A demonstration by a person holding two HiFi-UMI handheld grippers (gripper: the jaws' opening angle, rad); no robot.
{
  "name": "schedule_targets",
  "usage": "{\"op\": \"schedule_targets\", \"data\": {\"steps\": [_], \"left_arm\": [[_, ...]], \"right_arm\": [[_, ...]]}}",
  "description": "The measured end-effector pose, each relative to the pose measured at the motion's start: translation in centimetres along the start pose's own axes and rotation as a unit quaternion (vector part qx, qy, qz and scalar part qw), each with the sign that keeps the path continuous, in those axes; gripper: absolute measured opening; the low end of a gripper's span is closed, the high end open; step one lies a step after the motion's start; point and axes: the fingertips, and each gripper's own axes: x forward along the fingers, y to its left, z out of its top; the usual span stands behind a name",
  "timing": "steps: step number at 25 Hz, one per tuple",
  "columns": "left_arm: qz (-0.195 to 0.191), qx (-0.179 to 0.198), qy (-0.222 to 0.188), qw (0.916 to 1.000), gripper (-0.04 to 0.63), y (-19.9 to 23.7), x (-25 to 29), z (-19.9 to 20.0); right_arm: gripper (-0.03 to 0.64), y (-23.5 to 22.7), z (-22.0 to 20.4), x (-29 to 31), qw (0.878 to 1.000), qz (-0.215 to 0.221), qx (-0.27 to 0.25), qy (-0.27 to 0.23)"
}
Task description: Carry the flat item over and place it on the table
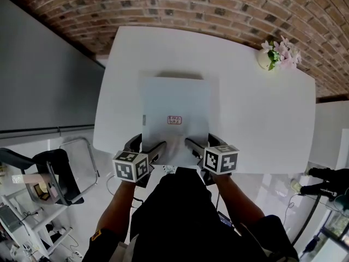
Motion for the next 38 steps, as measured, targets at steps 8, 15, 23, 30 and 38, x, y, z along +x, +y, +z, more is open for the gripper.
{"op": "schedule_targets", "data": {"steps": [8, 15, 23, 30, 38], "left_arm": [[-0.004, 0.004, 0.009, 0.9999, 0.426, 0.6, 0.7, -0.5], [-0.011, -0.006, 0.004, 0.9999, 0.428, 1.1, 1.1, -0.8], [-0.012, -0.003, -0.001, 0.9999, 0.423, 1.1, 1.0, -0.8], [0.009, 0.033, -0.031, 0.9989, 0.417, 0.8, -1.2, 1.1], [0.039, 0.089, -0.077, 0.9922, 0.334, -2.5, -5.7, 3.0]], "right_arm": [[0.403, -0.3, -0.3, 0.8, 1.0, -0.01, -0.008, 0.005], [0.403, -0.4, -0.2, 0.9, 1.0, -0.022, -0.018, 0.002], [0.403, -0.4, -0.1, 0.6, 0.999, -0.039, -0.027, -0.011], [0.352, 0.3, 2.0, -2.0, 0.992, -0.082, -0.072, -0.063], [0.212, 3.6, 3.2, -5.7, 0.981, -0.106, -0.108, -0.12]]}}
